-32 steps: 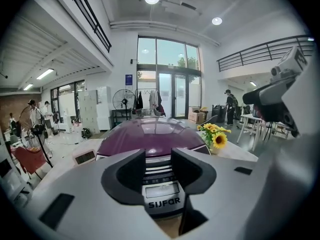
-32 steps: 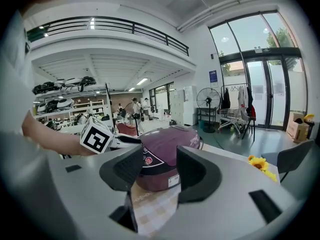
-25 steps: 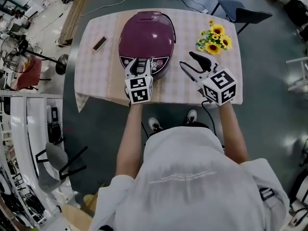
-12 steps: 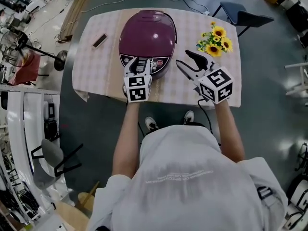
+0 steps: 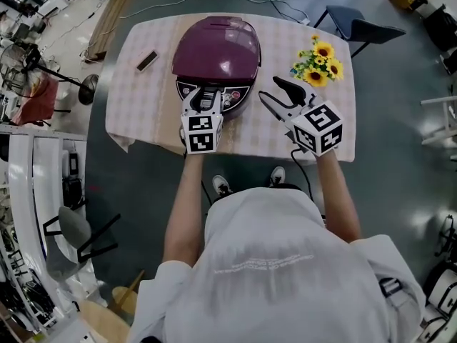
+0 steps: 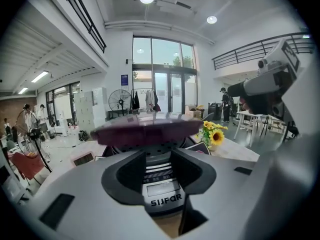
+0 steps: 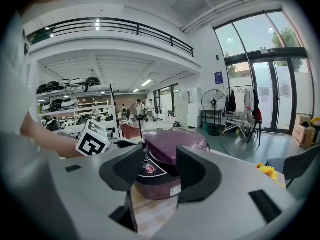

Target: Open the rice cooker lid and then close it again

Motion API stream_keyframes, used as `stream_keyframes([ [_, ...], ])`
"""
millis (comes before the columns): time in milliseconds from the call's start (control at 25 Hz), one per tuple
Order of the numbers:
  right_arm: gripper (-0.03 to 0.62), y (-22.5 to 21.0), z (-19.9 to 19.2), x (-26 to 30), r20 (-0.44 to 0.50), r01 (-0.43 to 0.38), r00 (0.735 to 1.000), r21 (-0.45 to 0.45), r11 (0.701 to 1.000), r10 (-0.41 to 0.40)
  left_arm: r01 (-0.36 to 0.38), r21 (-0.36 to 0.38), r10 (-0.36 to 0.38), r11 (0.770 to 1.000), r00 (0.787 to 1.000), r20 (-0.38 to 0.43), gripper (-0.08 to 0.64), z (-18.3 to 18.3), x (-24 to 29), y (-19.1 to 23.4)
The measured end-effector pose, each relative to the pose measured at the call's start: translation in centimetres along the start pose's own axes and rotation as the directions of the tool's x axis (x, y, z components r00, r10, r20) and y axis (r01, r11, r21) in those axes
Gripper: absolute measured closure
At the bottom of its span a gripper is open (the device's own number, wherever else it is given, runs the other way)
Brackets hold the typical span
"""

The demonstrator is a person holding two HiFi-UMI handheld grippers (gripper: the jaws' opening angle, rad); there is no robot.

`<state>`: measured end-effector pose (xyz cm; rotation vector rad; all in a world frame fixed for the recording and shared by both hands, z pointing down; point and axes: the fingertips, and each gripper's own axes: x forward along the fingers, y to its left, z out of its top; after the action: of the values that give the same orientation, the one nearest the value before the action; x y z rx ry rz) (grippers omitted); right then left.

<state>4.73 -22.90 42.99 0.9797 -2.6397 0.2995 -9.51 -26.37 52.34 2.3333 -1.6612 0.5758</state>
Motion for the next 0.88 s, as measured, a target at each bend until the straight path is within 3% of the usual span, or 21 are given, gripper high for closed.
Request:
stream_keyframes([
  [720,0.374,-2.9,0.8,-0.6,0.023,0.063,0.998,-0.014,0.998,-0.062,0.041,0.096,-0.041,0.995,0.999,-0.010,0.387,-0.3,0.0,0.6],
  [880,0.379,-4.0,1.3,-0.7,0.032,0.087,0.996,-0.017,0.996,-0.086,-0.004,0.025,0.004,1.000,0.999,0.035,0.387,0.7,-0.9,2.7],
])
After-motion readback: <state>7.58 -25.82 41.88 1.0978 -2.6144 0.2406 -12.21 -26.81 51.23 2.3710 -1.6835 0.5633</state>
